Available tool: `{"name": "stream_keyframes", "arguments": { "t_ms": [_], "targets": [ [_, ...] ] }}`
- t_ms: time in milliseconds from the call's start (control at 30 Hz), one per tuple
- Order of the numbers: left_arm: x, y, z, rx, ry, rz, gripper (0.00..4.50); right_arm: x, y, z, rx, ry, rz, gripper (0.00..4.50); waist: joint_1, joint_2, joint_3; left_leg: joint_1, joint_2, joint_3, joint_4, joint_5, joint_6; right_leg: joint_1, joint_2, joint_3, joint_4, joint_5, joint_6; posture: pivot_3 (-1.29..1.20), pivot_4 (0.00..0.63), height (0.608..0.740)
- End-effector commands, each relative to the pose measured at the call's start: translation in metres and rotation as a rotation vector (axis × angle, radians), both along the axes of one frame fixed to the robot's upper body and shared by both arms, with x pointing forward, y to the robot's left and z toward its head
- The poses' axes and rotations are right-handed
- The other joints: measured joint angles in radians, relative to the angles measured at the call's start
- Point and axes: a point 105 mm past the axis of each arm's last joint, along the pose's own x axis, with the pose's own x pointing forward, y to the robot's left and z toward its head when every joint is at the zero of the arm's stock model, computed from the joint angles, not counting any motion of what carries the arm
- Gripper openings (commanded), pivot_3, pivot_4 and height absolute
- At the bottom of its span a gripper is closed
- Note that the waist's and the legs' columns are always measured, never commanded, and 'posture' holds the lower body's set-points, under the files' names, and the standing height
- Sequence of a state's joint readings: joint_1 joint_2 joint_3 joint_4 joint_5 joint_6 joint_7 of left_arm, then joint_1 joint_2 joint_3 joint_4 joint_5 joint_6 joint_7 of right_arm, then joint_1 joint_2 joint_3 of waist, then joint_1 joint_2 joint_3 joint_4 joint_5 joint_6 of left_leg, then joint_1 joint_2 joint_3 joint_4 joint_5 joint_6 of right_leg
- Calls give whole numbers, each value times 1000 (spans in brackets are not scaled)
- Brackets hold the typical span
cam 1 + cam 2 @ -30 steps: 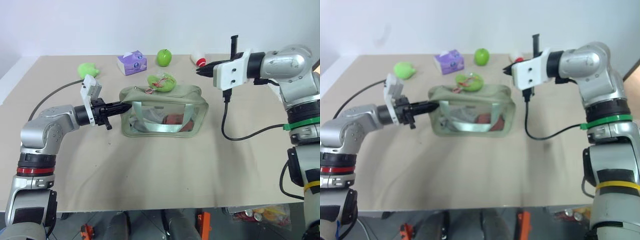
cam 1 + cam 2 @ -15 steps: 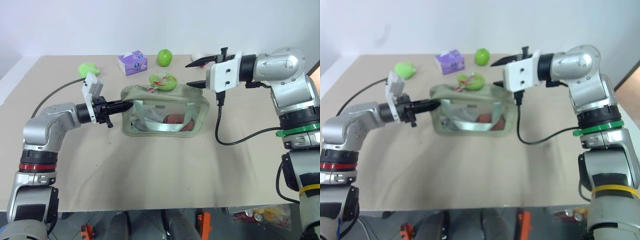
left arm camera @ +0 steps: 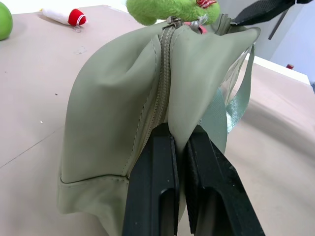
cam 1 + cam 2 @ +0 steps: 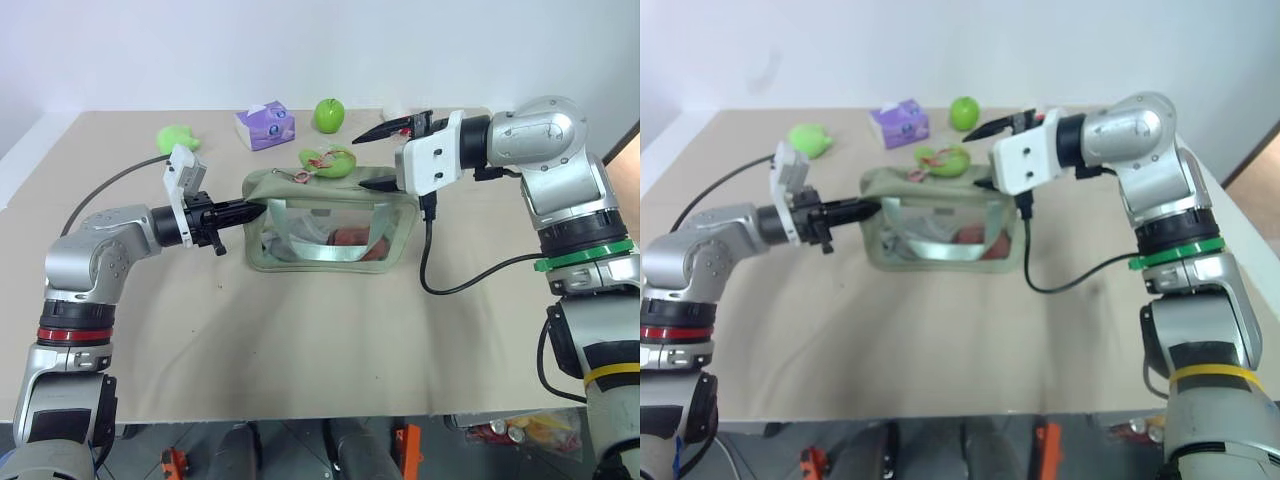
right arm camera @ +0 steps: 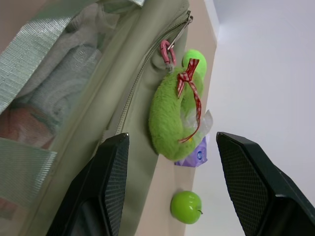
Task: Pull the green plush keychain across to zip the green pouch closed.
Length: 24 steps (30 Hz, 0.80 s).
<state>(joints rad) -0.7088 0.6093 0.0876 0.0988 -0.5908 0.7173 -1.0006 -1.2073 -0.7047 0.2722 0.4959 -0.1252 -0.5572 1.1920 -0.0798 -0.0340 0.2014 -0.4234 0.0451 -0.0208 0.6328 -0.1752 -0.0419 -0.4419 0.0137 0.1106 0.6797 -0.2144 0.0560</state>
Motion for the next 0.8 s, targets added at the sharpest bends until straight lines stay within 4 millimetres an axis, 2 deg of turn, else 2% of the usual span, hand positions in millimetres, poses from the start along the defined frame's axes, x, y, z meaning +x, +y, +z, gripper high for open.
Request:
{"name": "stream_keyframes", "arguments": {
  "t_ms": [33,500,600,800],
  "targets": [
    [-6,3,17,-22,-71,1,0,-2,9,15,9,-60,32,2894,0,0,0,0,0,0,0,0,0,0,0,0,0,0,0,0,150,740],
    [-9,2,15,-35,-70,9,0,8,39,3,2,-31,93,2894,-2,0,0,0,0,0,0,0,0,0,0,0,0,0,0,0,150,740],
    [-11,1,13,-34,-66,8,0,10,40,0,1,-19,97,2175,-2,0,0,0,0,0,0,0,0,0,0,0,0,0,0,0,150,740],
    [-17,-1,7,-12,-56,0,0,12,38,-3,-6,-2,96,60,-2,0,0,0,0,-1,0,0,0,0,0,0,0,0,0,0,150,740]
  ]
}}
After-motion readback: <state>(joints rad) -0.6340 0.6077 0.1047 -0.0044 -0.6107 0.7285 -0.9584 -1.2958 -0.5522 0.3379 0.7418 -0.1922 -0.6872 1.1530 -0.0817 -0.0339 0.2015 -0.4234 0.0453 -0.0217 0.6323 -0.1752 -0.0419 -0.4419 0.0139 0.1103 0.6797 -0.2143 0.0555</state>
